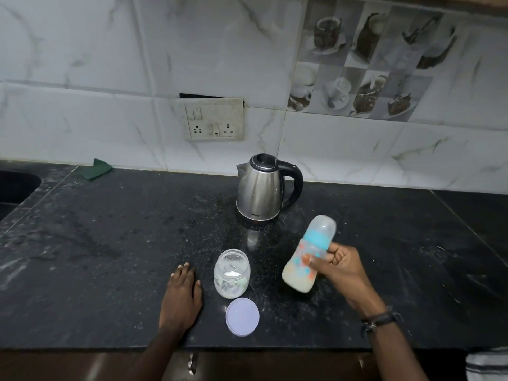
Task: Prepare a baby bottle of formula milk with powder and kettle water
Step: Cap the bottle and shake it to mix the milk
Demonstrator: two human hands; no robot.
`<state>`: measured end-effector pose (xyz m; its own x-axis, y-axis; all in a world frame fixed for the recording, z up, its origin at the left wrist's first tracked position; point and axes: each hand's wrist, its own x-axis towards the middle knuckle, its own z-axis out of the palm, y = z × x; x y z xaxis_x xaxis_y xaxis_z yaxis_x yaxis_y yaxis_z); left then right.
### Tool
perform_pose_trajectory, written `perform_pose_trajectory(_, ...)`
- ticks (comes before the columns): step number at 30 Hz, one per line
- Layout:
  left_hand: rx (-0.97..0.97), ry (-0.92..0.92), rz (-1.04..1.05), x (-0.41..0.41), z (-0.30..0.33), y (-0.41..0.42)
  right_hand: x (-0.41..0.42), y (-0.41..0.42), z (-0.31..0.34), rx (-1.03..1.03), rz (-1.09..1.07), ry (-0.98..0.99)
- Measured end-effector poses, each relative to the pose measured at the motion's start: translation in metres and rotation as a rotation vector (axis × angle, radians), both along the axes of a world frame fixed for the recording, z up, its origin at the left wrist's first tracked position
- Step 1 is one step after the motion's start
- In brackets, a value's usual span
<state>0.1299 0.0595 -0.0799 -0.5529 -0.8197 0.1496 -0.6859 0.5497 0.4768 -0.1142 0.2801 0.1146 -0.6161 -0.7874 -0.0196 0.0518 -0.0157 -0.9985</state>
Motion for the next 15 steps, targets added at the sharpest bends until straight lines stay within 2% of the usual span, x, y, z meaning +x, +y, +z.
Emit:
perform_pose_trajectory(2, 0.005, -0.01, -0.001, -0.0008, -0.0013, 0.0, -0.0039, 0.0006, -0.0022, -0.031, -0.09, -0.033)
perform_pose_trajectory(6, 0.004, -0.007, -0.005, -0.0004, -0.001, -0.0011, -0.001, 0.0025, -0.0017, 0.042, 0.002, 0.005)
perform_pose_trajectory(9, 0.005, -0.025, -0.005, -0.0007, -0.0017, -0.0009, -0.0051, 0.0015, -0.0013, -0.002, -0.122, -0.028)
perform_pose_trajectory(13, -0.002, -0.01, -0.008, -0.0001, -0.0011, -0.0012, -0.0046, -0.0005, -0.0022, 0.096, 0.002, 0.052)
perform_pose_trajectory(15, 0.007, -0.016, -0.008, -0.001, -0.0014, -0.0012, -0.0066, -0.0033, -0.0046, 0.077, -0.109, 0.035)
